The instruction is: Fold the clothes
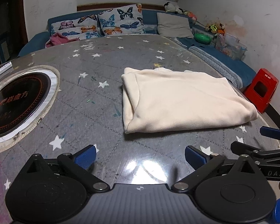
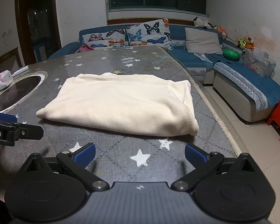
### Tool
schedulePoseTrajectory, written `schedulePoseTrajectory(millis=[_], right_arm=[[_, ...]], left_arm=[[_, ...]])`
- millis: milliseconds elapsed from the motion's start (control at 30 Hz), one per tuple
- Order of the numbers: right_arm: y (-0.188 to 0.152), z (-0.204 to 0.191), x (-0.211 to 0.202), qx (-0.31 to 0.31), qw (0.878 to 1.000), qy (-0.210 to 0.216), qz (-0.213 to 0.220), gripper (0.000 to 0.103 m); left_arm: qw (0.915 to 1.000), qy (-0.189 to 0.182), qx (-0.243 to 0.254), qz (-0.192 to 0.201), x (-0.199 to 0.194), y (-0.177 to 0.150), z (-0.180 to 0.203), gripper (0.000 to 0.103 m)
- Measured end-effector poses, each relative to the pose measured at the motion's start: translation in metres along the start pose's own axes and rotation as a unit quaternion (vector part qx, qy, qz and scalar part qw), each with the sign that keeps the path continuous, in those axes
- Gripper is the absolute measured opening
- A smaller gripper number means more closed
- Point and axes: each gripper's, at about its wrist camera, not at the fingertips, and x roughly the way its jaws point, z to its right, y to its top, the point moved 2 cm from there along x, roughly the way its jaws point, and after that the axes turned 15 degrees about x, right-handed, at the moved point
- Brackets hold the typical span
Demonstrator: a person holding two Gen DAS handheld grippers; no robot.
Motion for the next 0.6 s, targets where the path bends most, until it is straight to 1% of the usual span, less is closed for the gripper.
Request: schedulePoseTrajectory(millis=[600], right_arm=[[-0.014,-0.013,-0.019,-0.004,1.000,-0.009,0.009,0.103]], left_arm=[[0.9999,-0.007,0.005,0.012,-0.020,-0.013,0.001,0.103]])
